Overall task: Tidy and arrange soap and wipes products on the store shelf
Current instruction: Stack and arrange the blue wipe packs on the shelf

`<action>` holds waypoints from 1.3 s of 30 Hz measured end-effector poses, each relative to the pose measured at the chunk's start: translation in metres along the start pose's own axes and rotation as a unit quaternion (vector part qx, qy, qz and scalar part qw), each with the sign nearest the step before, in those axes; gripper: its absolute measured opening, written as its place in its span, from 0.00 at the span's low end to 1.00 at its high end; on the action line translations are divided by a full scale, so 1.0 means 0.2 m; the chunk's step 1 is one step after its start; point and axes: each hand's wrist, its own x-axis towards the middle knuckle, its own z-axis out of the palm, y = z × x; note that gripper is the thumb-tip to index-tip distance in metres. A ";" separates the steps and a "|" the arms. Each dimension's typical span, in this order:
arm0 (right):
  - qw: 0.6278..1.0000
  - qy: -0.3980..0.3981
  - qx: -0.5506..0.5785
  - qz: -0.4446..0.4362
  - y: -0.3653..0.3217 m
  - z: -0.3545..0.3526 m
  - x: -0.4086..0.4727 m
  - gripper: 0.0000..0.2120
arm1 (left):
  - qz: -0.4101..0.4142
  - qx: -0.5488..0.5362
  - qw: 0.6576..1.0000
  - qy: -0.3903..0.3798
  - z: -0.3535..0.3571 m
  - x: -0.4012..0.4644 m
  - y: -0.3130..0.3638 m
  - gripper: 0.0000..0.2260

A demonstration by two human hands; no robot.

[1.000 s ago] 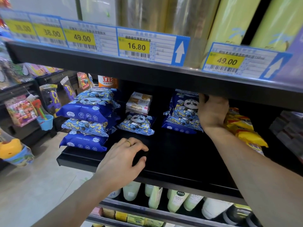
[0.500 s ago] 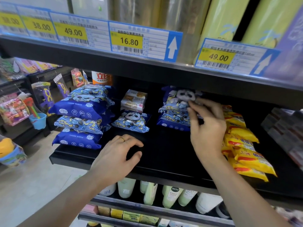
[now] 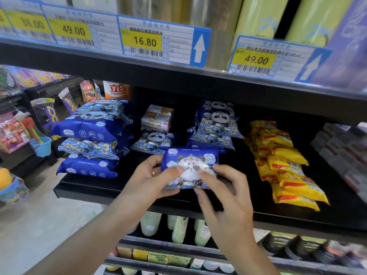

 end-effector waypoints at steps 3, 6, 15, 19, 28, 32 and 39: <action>0.994 -0.087 0.024 0.067 -0.01 -0.06 0.01 0.37 | 0.015 0.012 1.000 0.005 -0.04 -0.03 -0.01 0.14; 0.975 -0.161 0.104 0.111 -0.01 -0.09 0.03 0.45 | 0.032 0.023 0.999 -0.017 -0.06 -0.06 -0.01 0.20; 0.934 -0.151 0.233 0.224 -0.02 -0.13 0.09 0.39 | 0.027 0.025 0.998 -0.060 -0.09 -0.10 0.03 0.19; 0.923 -0.146 0.254 0.251 -0.03 -0.14 0.10 0.38 | 0.093 0.068 0.993 -0.021 -0.16 -0.08 0.01 0.15; 0.859 -0.171 0.338 0.344 -0.03 -0.17 0.16 0.31 | 0.331 0.469 0.819 -0.029 -0.21 -0.07 -0.01 0.47; 0.830 -0.190 0.363 0.379 -0.04 -0.17 0.17 0.30 | 0.383 0.481 0.788 -0.027 -0.17 -0.07 0.01 0.40; 0.809 -0.219 0.372 0.398 -0.06 -0.17 0.18 0.21 | 0.347 0.393 0.850 -0.057 -0.18 -0.08 0.01 0.30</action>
